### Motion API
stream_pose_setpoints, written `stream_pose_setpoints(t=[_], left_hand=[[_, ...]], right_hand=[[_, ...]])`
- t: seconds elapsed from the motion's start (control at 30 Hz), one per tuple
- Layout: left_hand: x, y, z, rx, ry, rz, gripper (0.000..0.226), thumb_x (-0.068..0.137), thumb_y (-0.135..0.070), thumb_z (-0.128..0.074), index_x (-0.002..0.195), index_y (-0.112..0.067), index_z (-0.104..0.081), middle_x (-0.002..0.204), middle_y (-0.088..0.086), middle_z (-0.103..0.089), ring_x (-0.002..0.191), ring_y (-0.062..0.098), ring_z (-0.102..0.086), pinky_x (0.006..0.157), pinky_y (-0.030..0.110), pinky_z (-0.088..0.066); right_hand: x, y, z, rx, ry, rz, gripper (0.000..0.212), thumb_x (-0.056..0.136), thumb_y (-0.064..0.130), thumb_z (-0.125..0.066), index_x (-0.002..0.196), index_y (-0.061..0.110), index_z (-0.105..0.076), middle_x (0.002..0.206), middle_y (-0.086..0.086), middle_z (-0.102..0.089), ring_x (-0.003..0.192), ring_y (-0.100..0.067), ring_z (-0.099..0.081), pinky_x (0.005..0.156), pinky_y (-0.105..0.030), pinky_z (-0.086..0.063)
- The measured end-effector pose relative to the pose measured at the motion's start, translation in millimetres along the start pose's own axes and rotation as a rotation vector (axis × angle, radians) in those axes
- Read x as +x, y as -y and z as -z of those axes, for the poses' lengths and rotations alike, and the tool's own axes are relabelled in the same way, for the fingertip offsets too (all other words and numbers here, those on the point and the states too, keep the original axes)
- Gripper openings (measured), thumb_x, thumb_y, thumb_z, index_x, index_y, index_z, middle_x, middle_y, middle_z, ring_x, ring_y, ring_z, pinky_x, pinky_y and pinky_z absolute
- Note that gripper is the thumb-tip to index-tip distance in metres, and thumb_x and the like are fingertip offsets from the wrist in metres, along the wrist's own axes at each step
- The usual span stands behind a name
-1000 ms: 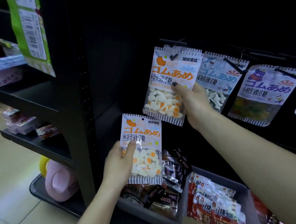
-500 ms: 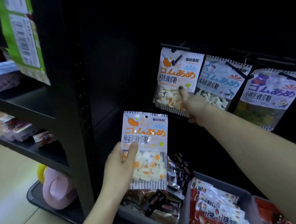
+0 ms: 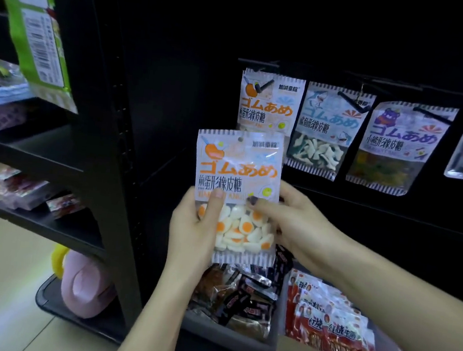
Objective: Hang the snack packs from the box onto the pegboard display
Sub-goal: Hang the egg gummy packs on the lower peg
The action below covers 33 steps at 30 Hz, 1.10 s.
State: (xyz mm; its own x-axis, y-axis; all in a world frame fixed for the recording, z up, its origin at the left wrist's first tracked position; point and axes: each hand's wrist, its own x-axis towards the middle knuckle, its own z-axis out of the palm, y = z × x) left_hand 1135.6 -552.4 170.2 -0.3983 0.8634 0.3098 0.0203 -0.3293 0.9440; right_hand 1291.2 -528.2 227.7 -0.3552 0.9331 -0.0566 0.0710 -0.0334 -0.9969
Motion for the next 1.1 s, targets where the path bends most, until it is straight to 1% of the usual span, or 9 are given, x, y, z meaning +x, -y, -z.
stream_pose_setpoints(t=[0.07,0.13,0.2,0.33,0.5,0.7,0.87,1.03,1.1], left_hand=[[1.4,-11.6,-1.0,0.003,0.002,-0.07,0.01,0.103,-0.037,-0.058,0.106,-0.035,-0.068,0.1,-0.019,-0.077,0.092,0.001,-0.074,0.07,0.016,-0.055],[4.9,-21.3,-1.2,0.011,-0.021,-0.13,0.009,0.101,-0.04,-0.059,0.101,-0.036,-0.067,0.098,-0.014,-0.077,0.088,0.008,-0.074,0.068,0.023,-0.057],[9.4,-27.6,-1.5,0.021,-0.036,-0.174,0.007,0.102,-0.042,-0.06,0.1,-0.038,-0.066,0.097,-0.01,-0.077,0.089,0.016,-0.074,0.073,0.034,-0.059],[18.0,-38.8,0.6,0.027,-0.036,-0.219,0.007,0.101,-0.041,-0.061,0.101,-0.036,-0.066,0.098,-0.011,-0.078,0.089,0.012,-0.074,0.074,0.031,-0.06],[28.3,-47.2,2.2,0.055,-0.039,-0.231,0.009,0.103,-0.039,-0.062,0.101,-0.032,-0.067,0.098,-0.007,-0.077,0.091,0.009,-0.074,0.074,0.031,-0.057],[34.9,-53.5,0.8,0.068,-0.028,-0.236,0.011,0.103,-0.039,-0.063,0.103,-0.03,-0.069,0.093,-0.008,-0.077,0.086,0.015,-0.074,0.072,0.033,-0.058],[37.2,-52.1,-2.1,0.096,-0.015,-0.252,0.011,0.104,-0.037,-0.061,0.103,-0.029,-0.068,0.082,-0.018,-0.071,0.072,-0.002,-0.064,0.064,0.015,-0.048],[39.6,-49.5,2.3,0.117,-0.016,-0.235,0.012,0.104,-0.04,-0.061,0.101,-0.033,-0.069,0.086,-0.009,-0.075,0.079,0.011,-0.071,0.066,0.024,-0.055],[39.3,-48.7,3.5,0.113,-0.007,-0.235,0.013,0.104,-0.041,-0.061,0.102,-0.031,-0.07,0.087,-0.009,-0.076,0.081,0.011,-0.072,0.068,0.026,-0.056]], right_hand=[[-5.3,9.4,-1.0,0.02,-0.041,0.073,0.029,0.1,0.012,-0.064,0.128,0.02,-0.064,0.115,-0.005,-0.078,0.101,-0.025,-0.077,0.083,-0.043,-0.063],[-9.7,19.1,-2.8,0.04,-0.047,0.137,0.027,0.1,0.01,-0.064,0.125,0.019,-0.065,0.113,-0.003,-0.079,0.099,-0.024,-0.077,0.074,-0.032,-0.062],[-13.2,25.1,-4.7,0.067,-0.054,0.183,0.025,0.1,0.008,-0.063,0.122,0.02,-0.067,0.113,-0.003,-0.079,0.101,-0.025,-0.077,0.08,-0.039,-0.064],[-15.3,34.2,-10.2,0.102,-0.082,0.216,0.024,0.1,0.012,-0.064,0.121,0.023,-0.068,0.114,-0.002,-0.078,0.103,-0.027,-0.076,0.093,-0.059,-0.058],[-10.6,43.8,-12.9,0.133,-0.084,0.261,0.024,0.101,0.009,-0.063,0.123,0.018,-0.067,0.116,-0.001,-0.078,0.105,-0.021,-0.076,0.095,-0.044,-0.061],[-5.8,45.9,-11.2,0.161,-0.065,0.249,0.025,0.102,0.012,-0.061,0.125,0.019,-0.067,0.116,0.0,-0.078,0.104,-0.022,-0.076,0.094,-0.045,-0.061],[-2.0,46.4,-9.2,0.206,-0.05,0.22,0.023,0.102,0.012,-0.061,0.123,0.02,-0.068,0.113,-0.001,-0.079,0.101,-0.023,-0.077,0.09,-0.044,-0.063],[2.8,42.4,-9.5,0.221,-0.04,0.218,0.026,0.101,0.009,-0.061,0.124,0.018,-0.068,0.112,-0.002,-0.079,0.1,-0.023,-0.077,0.082,-0.038,-0.064],[4.6,41.2,-9.6,0.222,-0.045,0.218,0.026,0.101,0.009,-0.061,0.124,0.018,-0.068,0.112,-0.003,-0.079,0.099,-0.023,-0.077,0.081,-0.037,-0.064]])
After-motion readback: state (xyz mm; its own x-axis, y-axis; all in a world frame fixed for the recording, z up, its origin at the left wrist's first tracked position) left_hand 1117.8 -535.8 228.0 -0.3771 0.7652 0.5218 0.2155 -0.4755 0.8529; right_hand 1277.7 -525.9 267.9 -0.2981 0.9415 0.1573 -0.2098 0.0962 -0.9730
